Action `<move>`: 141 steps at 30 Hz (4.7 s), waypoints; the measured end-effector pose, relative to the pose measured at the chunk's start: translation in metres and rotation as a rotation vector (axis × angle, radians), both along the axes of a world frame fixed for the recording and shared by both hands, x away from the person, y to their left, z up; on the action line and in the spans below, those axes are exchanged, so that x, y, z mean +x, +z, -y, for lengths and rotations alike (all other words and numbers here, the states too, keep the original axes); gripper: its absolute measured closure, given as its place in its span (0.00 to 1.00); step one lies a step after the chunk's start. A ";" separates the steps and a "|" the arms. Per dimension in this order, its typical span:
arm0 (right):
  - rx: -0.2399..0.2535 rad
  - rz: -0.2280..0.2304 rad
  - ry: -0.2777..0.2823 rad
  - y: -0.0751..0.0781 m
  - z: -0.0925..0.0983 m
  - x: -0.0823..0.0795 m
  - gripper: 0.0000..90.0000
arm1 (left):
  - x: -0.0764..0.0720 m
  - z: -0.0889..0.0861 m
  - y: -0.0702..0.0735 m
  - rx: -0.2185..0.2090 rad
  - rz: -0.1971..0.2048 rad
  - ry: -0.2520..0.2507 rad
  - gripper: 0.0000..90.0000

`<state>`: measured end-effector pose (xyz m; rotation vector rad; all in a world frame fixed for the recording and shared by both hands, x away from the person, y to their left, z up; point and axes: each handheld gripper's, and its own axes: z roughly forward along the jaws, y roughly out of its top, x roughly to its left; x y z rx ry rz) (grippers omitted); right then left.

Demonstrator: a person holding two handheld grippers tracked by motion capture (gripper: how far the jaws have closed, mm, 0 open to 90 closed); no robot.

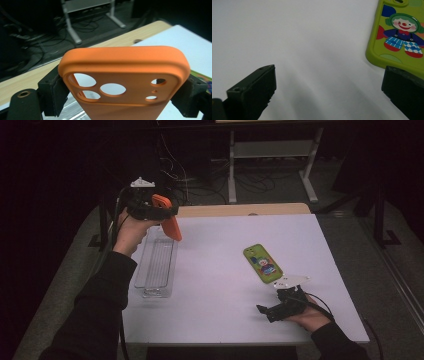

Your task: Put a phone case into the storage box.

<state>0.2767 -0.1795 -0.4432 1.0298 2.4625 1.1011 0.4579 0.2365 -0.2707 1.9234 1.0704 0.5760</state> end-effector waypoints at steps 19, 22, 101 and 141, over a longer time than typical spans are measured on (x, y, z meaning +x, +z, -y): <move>0.027 0.000 -0.003 0.003 0.002 -0.001 0.00 | 0.049 -0.015 -0.049 0.134 -0.087 0.243 0.16; 0.028 -0.004 -0.003 0.003 0.003 -0.001 0.00 | 0.054 -0.012 -0.057 0.151 -0.104 0.259 0.16; 0.031 0.007 -0.012 0.005 0.005 -0.001 0.00 | -0.042 0.044 -0.070 0.000 -0.141 -0.208 0.01; -0.026 -0.006 -0.127 0.035 0.000 0.028 0.00 | -0.144 0.111 -0.155 0.101 -0.182 -0.539 0.01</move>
